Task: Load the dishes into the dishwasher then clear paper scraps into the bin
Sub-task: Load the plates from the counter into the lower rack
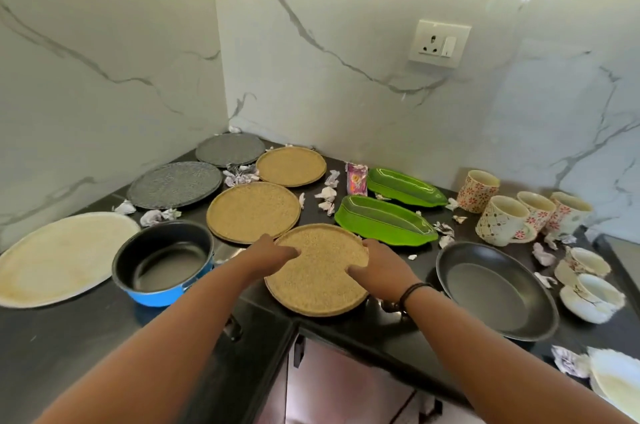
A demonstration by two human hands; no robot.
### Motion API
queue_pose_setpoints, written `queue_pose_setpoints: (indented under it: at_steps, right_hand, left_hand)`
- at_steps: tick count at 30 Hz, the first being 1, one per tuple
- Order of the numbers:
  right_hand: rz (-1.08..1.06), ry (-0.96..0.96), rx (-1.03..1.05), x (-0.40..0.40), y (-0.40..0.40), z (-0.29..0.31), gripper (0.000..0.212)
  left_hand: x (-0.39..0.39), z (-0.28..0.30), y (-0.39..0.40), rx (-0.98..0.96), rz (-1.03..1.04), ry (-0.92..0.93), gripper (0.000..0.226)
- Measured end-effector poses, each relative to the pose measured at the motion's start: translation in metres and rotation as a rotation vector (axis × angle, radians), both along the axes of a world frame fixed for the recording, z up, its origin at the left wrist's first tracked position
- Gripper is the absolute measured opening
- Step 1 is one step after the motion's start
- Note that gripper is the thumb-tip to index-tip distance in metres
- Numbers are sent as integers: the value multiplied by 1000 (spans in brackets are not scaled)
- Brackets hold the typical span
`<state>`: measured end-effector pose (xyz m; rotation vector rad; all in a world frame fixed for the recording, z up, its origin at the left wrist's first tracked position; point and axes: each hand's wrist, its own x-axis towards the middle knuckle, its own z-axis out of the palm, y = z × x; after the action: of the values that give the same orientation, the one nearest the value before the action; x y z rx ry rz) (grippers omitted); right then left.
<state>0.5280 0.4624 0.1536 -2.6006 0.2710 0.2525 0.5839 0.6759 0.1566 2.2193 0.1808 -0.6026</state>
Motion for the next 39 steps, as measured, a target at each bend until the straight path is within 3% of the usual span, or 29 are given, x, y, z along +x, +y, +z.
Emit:
queue_pose_setpoints:
  at_steps: [4, 7, 10, 15, 19, 24, 26, 31, 39]
  right_hand:
    - [-118, 117, -29, 30, -9, -12, 66]
    - [-200, 161, 11, 52, -16, -16, 25]
    - [-252, 195, 107, 65, -18, -24, 34]
    - [-296, 160, 90, 77, -25, -34, 32]
    - [-318, 131, 71, 82, -31, -32, 35]
    - [-335, 146, 112, 82, -42, -28, 44]
    - [-338, 166, 169, 81, -47, -25, 44]
    - [-409, 114, 404, 61, -62, -7, 19]
    - [-666, -93, 783, -20, -106, 41, 14]
  left_hand:
    - [20, -12, 2, -11, 55, 98, 92]
    - [25, -19, -1, -97, 131, 136, 90]
    - [32, -26, -4, -103, 162, 136, 93]
    - [40, -33, -6, -197, 254, 202, 92]
    - [45, -32, -7, -326, 365, 222, 82]
    - [48, -24, 3, -440, 339, 280, 57]
    - [49, -21, 8, -466, 332, 296, 61]
    - [37, 9, 2, -504, 307, 229, 16]
    - [13, 36, -61, -624, 212, 160, 16]
